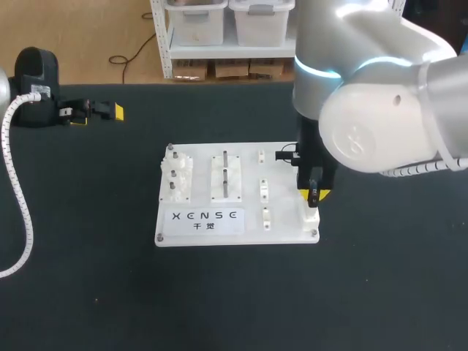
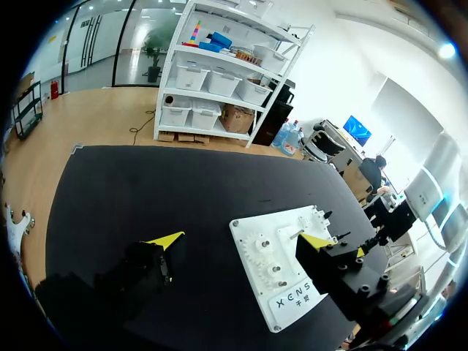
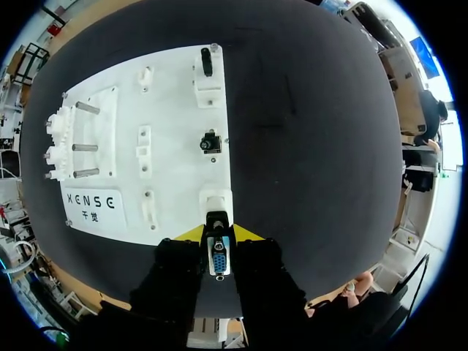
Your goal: Insert the USB connector, Ethernet cable, and multi-pin plug into their matching sockets one by one.
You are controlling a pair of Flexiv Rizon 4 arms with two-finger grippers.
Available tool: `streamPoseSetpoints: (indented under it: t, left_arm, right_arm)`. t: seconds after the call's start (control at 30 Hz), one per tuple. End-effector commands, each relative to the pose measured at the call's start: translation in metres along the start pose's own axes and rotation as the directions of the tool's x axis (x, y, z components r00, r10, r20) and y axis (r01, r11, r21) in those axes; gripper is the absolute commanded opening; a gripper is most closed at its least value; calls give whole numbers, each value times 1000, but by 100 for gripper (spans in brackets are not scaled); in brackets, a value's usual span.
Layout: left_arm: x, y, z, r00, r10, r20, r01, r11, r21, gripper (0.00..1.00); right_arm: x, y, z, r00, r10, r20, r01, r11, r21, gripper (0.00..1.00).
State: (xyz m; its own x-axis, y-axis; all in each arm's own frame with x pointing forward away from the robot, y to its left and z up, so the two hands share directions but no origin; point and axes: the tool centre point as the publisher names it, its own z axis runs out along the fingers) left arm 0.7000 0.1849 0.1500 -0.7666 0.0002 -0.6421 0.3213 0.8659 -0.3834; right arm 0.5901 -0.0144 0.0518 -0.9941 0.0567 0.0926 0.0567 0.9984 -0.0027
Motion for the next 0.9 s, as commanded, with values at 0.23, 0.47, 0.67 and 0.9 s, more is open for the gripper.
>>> streamPoseSetpoints:
  t: [0.23,0.47,0.67,0.9]
  left_arm:
    - [0,0,0,1000,0,0,0,1000,0,100]
    - [0,0,0,1000,0,0,0,1000,0,100]
    - [0,0,0,1000,0,0,0,1000,0,100]
    - [0,0,0,1000,0,0,0,1000,0,100]
  right_arm:
    - [-1,-1,8,1000,-9,13,8,1000,8,0]
    - [-1,-1,2,1000,-8,24,7,1000,26,100]
    - [-3,-1,-8,999,-11,52,9,1000,27,100]
    - [-8,-1,-23,997,-12,81,10,1000,25,100]
